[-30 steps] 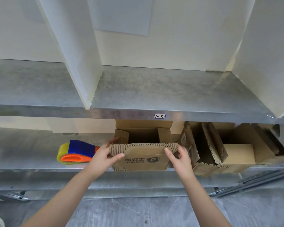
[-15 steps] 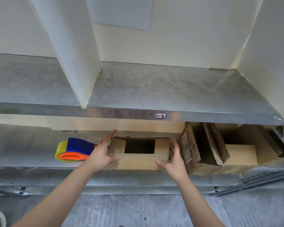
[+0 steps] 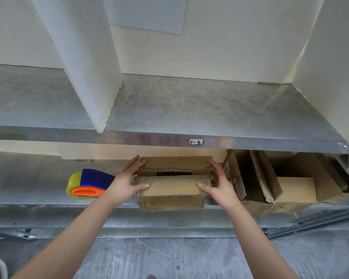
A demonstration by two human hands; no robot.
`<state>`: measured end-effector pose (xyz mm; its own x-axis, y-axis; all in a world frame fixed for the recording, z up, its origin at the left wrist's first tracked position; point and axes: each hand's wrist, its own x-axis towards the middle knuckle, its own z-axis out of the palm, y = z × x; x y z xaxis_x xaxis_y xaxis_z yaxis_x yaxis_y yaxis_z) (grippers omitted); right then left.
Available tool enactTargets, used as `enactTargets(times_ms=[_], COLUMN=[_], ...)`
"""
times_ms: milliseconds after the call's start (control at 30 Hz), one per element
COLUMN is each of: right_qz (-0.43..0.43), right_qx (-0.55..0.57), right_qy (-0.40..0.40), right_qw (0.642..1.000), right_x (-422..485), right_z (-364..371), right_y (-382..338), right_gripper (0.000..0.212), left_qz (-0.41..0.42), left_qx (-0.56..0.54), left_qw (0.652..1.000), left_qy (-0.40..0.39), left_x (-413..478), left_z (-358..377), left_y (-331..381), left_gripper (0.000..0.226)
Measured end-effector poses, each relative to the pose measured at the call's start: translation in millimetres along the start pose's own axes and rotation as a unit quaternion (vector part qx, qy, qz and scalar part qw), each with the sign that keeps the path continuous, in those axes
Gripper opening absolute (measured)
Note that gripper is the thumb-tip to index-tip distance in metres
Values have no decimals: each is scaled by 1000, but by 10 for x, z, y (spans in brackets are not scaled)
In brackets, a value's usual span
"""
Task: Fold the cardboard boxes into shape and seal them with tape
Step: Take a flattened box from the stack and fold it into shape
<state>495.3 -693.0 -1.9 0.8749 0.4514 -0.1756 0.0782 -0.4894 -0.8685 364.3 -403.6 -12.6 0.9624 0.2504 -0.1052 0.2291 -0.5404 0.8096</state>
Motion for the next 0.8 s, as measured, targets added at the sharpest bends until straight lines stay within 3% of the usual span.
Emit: enactTargets(times_ms=[67,167,333,467,633,700,800], right_qz=[25,53,50,42,29,10,-47], right_qx=[-23,-18,-33,-59,-186,-252,-311], right_qy=[-13,-35,1,-13,13,19,42], right_qw=[999,998,998,997,982,968,948], right_x=[63,77,145,270,172,145,138], right_z=[50,151,278,280,289,293,324], right_y=[65,210,295,325,381,339,253], right_gripper=[74,70,62,56,59,60,59], left_qz=[-21,-44,-23,-35,-23,-10,34], left_qx=[18,47,20,68,185,261,344], left_qw=[1000,996,998,996,982,965,938], left_qy=[-11,-54,48,55,-26,-25,12], left_x=[38,40,101,202,72,40,69], left_z=[16,109,261,260,201,178,158], left_y=[-97,-233,-251,-247,-294,-277,-172], left_gripper=[71,75,55,47,66,78,78])
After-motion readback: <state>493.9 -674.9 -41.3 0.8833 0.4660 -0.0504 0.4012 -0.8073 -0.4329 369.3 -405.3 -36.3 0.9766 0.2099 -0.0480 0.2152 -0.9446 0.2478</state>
